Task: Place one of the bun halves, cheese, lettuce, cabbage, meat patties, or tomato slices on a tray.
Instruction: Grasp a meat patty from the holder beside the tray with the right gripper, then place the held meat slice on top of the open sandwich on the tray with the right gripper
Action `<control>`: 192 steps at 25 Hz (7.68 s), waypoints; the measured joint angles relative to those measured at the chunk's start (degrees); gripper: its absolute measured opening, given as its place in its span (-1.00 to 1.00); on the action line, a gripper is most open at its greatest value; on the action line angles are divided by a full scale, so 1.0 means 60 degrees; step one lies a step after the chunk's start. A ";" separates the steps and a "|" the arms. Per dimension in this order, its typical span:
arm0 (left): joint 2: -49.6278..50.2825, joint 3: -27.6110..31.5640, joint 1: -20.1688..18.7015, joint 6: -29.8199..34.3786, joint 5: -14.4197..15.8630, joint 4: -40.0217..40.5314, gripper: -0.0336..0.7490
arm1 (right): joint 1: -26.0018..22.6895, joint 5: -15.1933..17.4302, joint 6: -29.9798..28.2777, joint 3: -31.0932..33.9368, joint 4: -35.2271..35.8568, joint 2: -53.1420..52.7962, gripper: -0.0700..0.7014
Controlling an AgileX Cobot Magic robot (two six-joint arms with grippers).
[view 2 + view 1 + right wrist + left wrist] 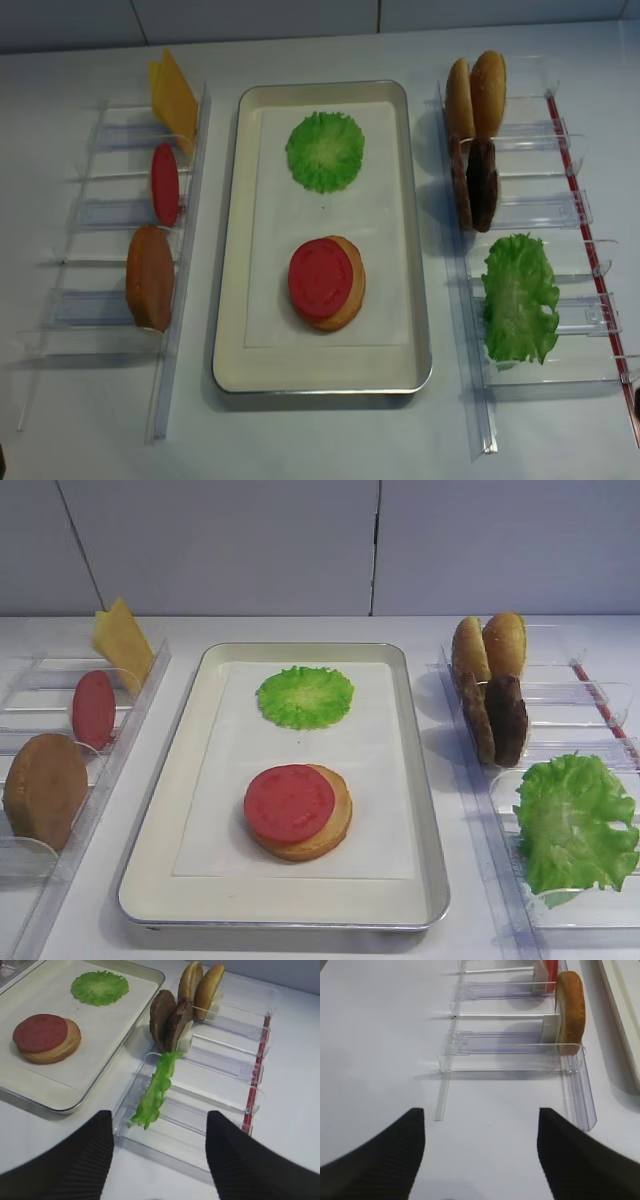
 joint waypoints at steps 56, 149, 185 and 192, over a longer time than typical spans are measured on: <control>0.0000 0.0020 0.0000 0.0000 -0.0030 -0.0015 0.33 | 0.4949 0.1078 0.6948 -0.8572 -0.5128 1.4498 0.60; 0.0000 0.0020 0.0023 0.0000 -0.0046 -0.0015 0.30 | 0.4518 0.1456 0.6759 -0.9797 -0.3925 1.2195 -0.49; 0.0000 0.0020 0.0023 0.0000 -0.0046 -0.0015 0.30 | 0.4518 -0.2884 0.5148 -0.3246 -0.0214 0.8289 -0.49; 0.0000 0.0020 0.0023 0.0000 -0.0046 -0.0015 0.30 | 0.3914 -0.3064 0.3457 -0.3246 0.1811 0.9406 -0.49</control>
